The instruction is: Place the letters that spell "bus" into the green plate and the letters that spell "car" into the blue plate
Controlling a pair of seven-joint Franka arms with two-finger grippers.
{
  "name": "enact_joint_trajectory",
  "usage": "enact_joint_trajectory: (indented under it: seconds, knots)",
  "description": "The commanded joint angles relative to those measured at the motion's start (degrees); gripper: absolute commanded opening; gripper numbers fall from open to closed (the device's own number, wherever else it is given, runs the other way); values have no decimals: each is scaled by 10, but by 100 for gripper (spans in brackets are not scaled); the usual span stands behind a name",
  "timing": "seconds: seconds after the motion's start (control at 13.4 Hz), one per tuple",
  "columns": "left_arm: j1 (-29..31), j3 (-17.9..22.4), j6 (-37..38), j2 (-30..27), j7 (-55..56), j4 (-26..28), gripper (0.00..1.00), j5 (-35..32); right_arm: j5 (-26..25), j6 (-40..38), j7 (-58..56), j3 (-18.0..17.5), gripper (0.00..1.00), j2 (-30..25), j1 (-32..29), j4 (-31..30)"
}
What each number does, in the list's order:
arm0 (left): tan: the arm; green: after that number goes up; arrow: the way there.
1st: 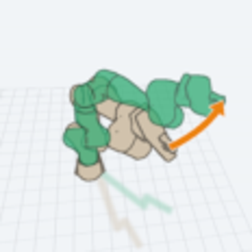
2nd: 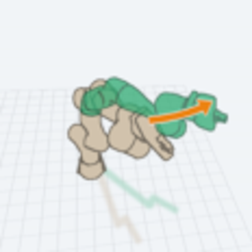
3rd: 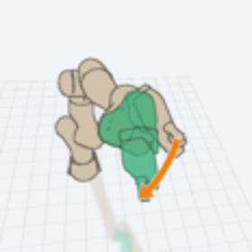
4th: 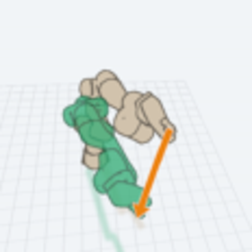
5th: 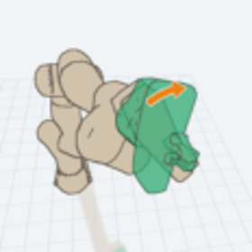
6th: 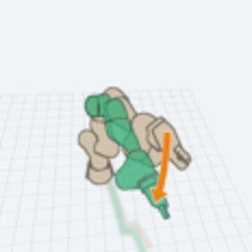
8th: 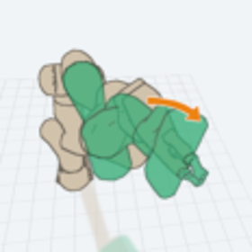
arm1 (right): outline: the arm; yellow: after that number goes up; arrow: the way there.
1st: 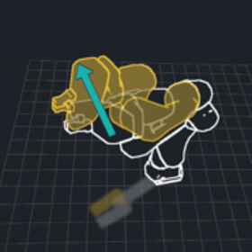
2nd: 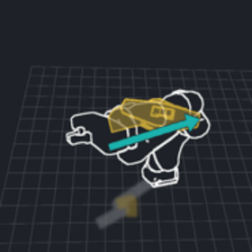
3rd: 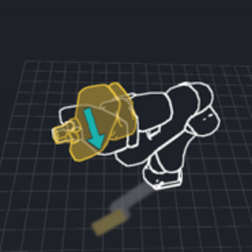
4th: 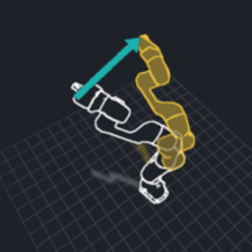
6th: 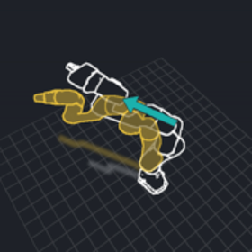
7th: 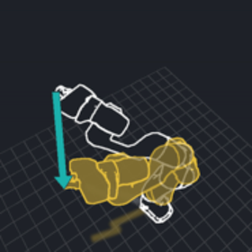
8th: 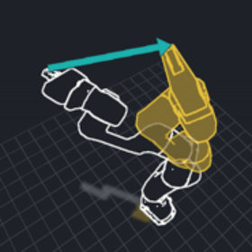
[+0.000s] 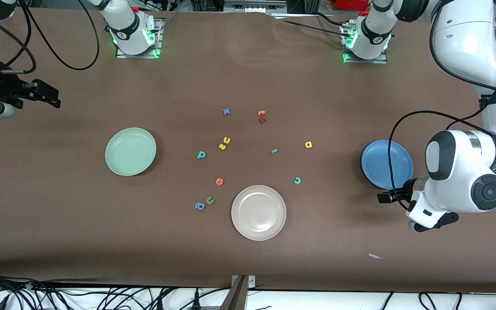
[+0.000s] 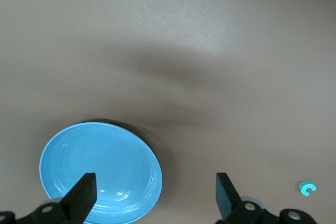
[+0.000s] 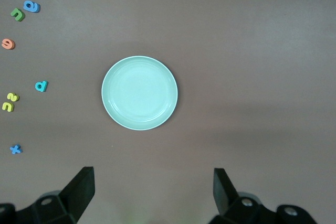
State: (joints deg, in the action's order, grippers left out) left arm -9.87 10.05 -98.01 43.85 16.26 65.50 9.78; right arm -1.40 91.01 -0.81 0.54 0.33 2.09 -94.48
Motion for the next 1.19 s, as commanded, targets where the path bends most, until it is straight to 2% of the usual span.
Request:
enact_joint_trajectory:
  seconds: [0.0, 0.6, 0.82, 1.12]
  knots:
    - [2, -3, 6, -8, -8, -1, 100, -17, 6, 1, 2, -4, 100, 0, -6, 4]
    - [1, -5, 6, -10, -11, 0, 100, -17, 5, -1, 0, -4, 100, -1, -6, 4]
    - [-16, -24, 4, -11, -4, 3, 100, -13, 5, -1, 0, -4, 100, -1, -6, 4]
    - [-30, -30, 4, -11, -4, 5, 100, -11, 5, -1, 0, -4, 100, -1, -6, 4]
